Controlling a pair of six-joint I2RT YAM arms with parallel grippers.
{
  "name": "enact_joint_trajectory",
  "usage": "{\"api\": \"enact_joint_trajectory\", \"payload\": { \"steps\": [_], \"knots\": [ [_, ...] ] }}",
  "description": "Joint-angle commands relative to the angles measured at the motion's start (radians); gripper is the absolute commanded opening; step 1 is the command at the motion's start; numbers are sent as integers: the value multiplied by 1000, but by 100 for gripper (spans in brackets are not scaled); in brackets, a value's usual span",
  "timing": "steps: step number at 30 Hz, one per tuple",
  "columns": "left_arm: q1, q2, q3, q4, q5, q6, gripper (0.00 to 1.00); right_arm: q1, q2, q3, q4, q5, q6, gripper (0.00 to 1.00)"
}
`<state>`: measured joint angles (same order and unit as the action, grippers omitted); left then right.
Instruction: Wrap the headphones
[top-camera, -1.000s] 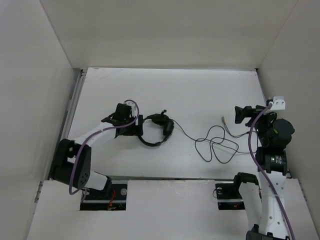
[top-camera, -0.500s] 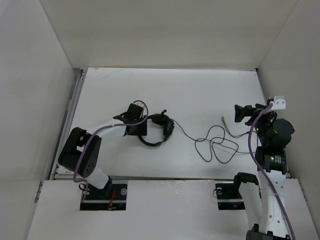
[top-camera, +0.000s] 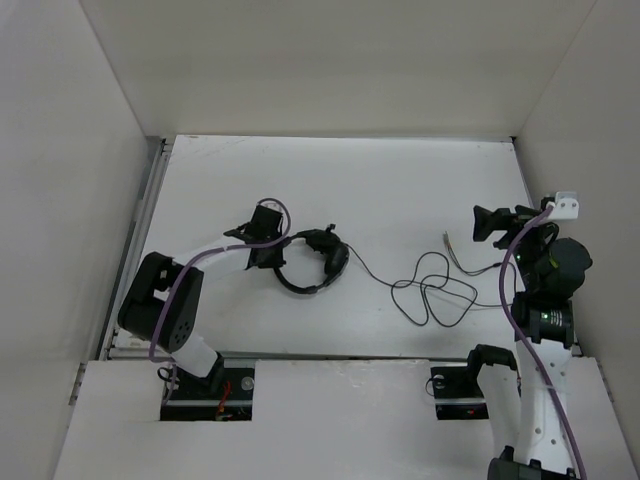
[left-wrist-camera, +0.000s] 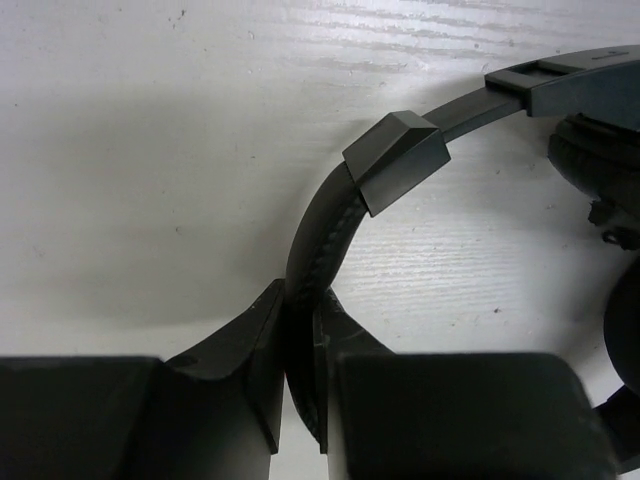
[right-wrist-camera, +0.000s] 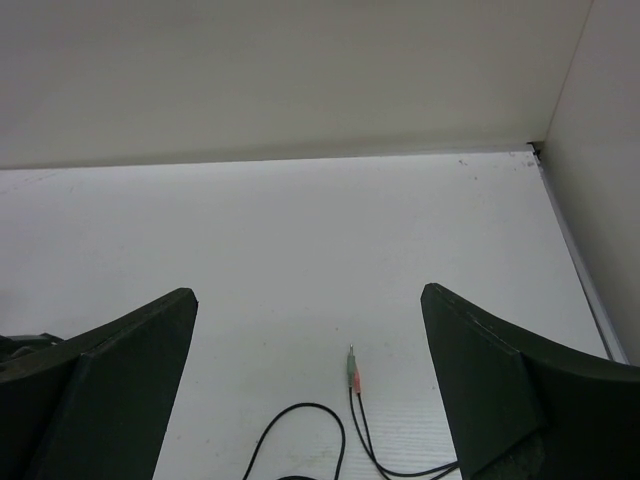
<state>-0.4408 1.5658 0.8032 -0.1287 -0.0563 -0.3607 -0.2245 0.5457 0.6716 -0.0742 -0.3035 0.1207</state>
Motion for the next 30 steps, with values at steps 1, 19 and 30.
{"api": "enact_joint_trajectory", "payload": {
  "steps": [1,19,30],
  "knots": [
    [11,51,25,-3,3,-17,1,-16,-3,3,65,-16,20,100],
    [17,43,680,-101,-1,279,0,246,114,80,82,-92,-193,100],
    [50,10,1028,-235,121,307,0,604,364,126,407,-57,-199,100]
  ]
}}
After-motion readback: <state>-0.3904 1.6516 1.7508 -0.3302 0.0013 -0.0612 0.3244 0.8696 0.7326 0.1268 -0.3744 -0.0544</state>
